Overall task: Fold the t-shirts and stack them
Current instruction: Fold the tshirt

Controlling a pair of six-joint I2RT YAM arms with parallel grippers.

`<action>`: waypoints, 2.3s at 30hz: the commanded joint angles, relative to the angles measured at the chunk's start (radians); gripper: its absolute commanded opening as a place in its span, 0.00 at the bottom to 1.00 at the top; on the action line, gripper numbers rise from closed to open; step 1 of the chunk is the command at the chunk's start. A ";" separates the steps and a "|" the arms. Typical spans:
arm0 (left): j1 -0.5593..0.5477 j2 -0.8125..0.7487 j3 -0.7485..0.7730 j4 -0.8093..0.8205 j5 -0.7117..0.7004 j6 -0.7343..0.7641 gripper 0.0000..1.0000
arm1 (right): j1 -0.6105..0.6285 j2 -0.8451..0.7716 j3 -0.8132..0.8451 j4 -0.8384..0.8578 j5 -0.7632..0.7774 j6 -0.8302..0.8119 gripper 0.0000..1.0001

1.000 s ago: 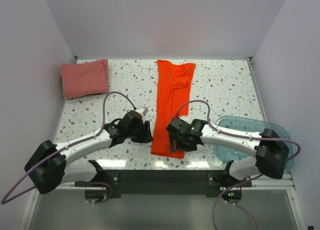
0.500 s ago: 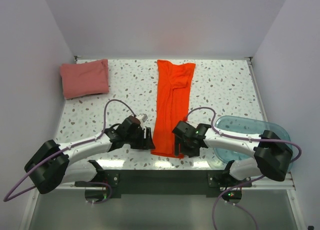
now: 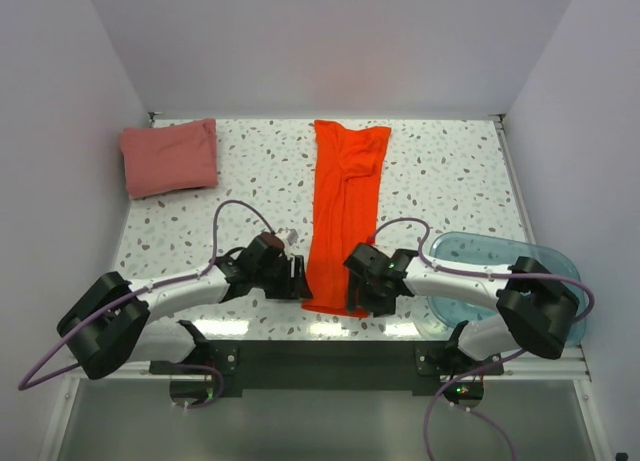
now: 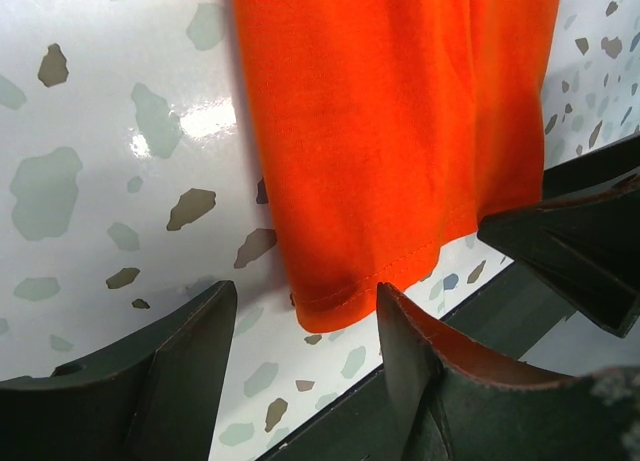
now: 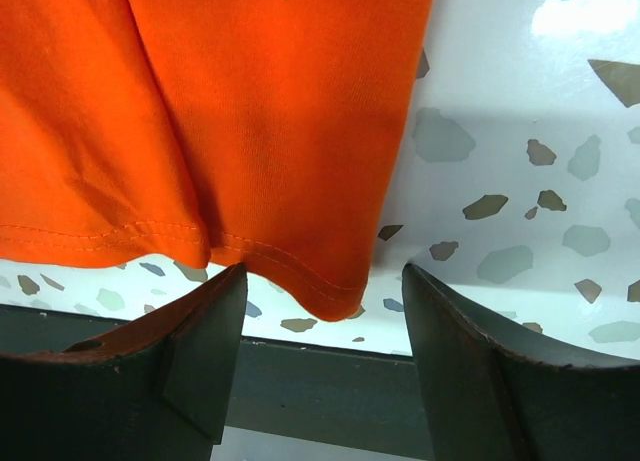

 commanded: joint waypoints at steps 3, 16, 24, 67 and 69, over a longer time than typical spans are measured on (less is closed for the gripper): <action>-0.010 0.015 -0.004 0.051 0.031 -0.014 0.62 | -0.017 0.009 -0.024 0.027 0.023 0.017 0.67; -0.015 0.054 0.004 0.064 0.055 -0.007 0.46 | -0.043 0.032 -0.034 0.047 0.018 0.001 0.61; -0.016 0.081 0.009 0.088 0.095 0.002 0.36 | -0.045 0.036 -0.027 0.044 0.012 -0.010 0.50; 0.156 0.243 0.459 -0.091 0.043 0.049 0.00 | -0.325 0.167 0.450 -0.180 -0.003 -0.344 0.00; 0.189 0.300 0.522 -0.090 0.044 0.071 0.00 | -0.365 0.226 0.498 -0.178 -0.009 -0.368 0.00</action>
